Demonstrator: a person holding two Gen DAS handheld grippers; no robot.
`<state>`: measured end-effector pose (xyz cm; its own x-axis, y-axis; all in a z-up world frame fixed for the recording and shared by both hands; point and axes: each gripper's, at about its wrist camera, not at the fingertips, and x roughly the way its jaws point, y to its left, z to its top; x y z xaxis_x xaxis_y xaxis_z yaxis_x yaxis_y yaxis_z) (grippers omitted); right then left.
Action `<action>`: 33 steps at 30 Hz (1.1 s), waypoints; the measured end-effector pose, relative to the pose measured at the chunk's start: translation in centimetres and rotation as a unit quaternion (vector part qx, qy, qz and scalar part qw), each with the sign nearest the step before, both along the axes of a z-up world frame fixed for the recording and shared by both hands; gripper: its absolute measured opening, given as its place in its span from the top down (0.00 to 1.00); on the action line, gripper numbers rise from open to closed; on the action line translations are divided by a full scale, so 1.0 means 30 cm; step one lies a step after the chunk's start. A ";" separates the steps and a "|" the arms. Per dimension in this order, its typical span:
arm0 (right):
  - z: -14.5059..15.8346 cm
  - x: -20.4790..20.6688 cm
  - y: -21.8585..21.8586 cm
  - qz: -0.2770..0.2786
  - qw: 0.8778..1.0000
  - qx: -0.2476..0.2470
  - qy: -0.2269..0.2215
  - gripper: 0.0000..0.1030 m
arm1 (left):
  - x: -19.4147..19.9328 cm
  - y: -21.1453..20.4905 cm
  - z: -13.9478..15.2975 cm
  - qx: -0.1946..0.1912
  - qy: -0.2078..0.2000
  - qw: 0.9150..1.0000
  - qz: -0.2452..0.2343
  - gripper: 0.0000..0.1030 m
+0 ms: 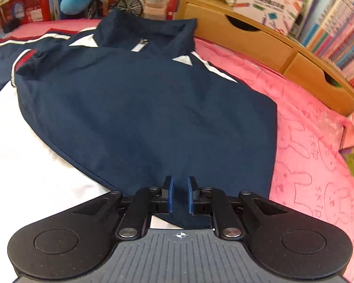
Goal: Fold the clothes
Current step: 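Move the left gripper to the other striped sleeve cuff and grasp it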
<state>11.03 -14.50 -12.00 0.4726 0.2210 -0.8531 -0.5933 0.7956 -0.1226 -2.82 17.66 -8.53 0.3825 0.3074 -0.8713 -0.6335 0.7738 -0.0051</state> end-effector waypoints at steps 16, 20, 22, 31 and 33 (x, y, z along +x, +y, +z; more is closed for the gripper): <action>-0.173 0.117 0.742 -0.067 0.992 0.059 0.091 0.67 | -0.462 0.472 0.088 -0.012 -0.001 0.999 0.046 0.15; -0.059 0.060 0.763 -0.057 0.991 0.079 0.089 0.37 | -0.502 0.587 0.087 -0.033 -0.010 0.998 0.055 0.14; 0.056 -0.024 0.757 -0.029 0.990 0.119 0.074 0.22 | -0.497 0.659 0.080 -0.056 -0.022 0.996 0.062 0.13; 0.266 -0.349 0.767 -0.011 0.989 0.150 0.007 0.10 | -0.307 1.020 -0.004 -0.071 -0.094 0.983 0.138 0.08; 0.239 -0.361 0.817 -0.001 0.994 0.113 0.009 0.10 | -0.256 1.089 -0.038 -0.084 -0.102 0.978 0.160 0.08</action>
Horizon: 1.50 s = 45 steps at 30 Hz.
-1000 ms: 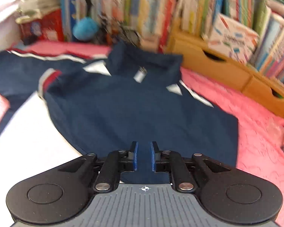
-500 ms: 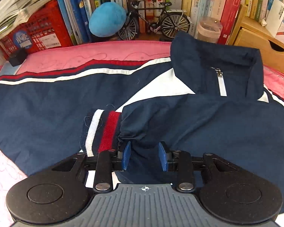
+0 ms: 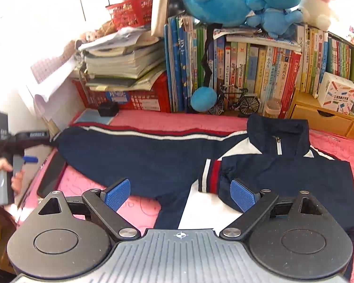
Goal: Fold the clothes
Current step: 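Move the left gripper to the other striped sleeve cuff and grasp it, then lift the cuff with the left gripper and lay it across the jacket front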
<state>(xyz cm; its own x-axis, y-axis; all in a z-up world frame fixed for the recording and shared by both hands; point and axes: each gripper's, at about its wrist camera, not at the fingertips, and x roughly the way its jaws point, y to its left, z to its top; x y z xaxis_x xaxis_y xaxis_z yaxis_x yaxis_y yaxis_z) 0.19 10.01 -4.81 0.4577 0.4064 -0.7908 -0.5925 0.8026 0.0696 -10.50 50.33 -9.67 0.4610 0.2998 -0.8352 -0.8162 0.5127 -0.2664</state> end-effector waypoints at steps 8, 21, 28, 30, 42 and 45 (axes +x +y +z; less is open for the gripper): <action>-0.080 0.007 0.106 0.035 0.995 -0.090 0.001 0.08 | 0.104 0.150 -0.135 -0.046 0.019 0.997 0.054 0.08; -0.095 0.042 0.154 0.018 0.991 -0.133 -0.016 0.08 | 0.159 0.151 -0.151 -0.010 0.019 0.999 0.042 0.92; 0.100 0.042 0.038 -0.016 0.992 -0.119 -0.028 0.07 | 0.162 0.025 -0.001 0.042 -0.046 0.998 -0.012 0.96; 0.180 0.019 -0.039 -0.037 0.993 -0.107 -0.028 0.06 | 0.172 -0.042 0.065 0.066 -0.067 0.994 -0.050 0.96; 0.275 0.025 -0.257 -0.113 0.991 -0.069 -0.007 0.05 | 0.236 -0.354 0.117 0.046 -0.076 0.984 -0.152 0.60; 0.259 0.003 -0.282 -0.115 0.990 -0.085 0.000 0.05 | 0.184 -0.177 -0.003 0.001 -0.022 0.999 -0.030 0.43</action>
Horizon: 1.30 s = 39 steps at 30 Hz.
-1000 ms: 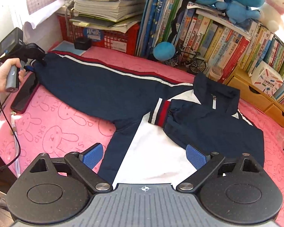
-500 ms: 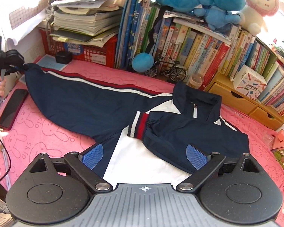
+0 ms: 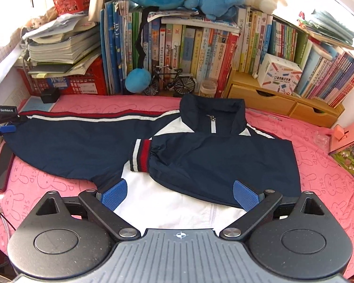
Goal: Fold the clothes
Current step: 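Lift the cuff with the left gripper and lay it across the jacket front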
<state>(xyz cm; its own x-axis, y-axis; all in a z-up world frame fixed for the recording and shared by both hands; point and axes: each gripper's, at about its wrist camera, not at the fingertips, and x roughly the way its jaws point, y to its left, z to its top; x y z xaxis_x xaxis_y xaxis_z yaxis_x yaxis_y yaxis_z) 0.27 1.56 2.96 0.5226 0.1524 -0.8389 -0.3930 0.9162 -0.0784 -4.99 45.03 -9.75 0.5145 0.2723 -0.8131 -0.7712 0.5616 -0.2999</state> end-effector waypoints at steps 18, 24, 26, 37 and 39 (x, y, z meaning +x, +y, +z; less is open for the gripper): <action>-0.015 -0.053 0.041 0.006 0.999 -0.043 0.018 0.05 | -0.015 0.222 -0.043 0.014 -0.052 0.998 0.032 0.87; -0.004 0.032 0.044 -0.029 0.995 0.073 0.064 0.05 | 0.065 -0.177 0.133 0.090 -0.114 0.968 -0.205 0.86; -0.003 0.080 0.068 -0.029 0.986 0.139 0.088 0.05 | 0.093 -0.324 0.136 0.124 -0.103 0.950 -0.268 0.86; -0.139 0.397 0.499 0.048 0.949 0.173 0.259 0.00 | 0.073 -0.753 -0.030 0.322 -0.001 0.853 -0.410 0.86; -0.202 0.428 0.571 0.046 0.954 0.116 0.274 0.00 | 0.064 -0.788 -0.048 0.339 0.006 0.842 -0.419 0.86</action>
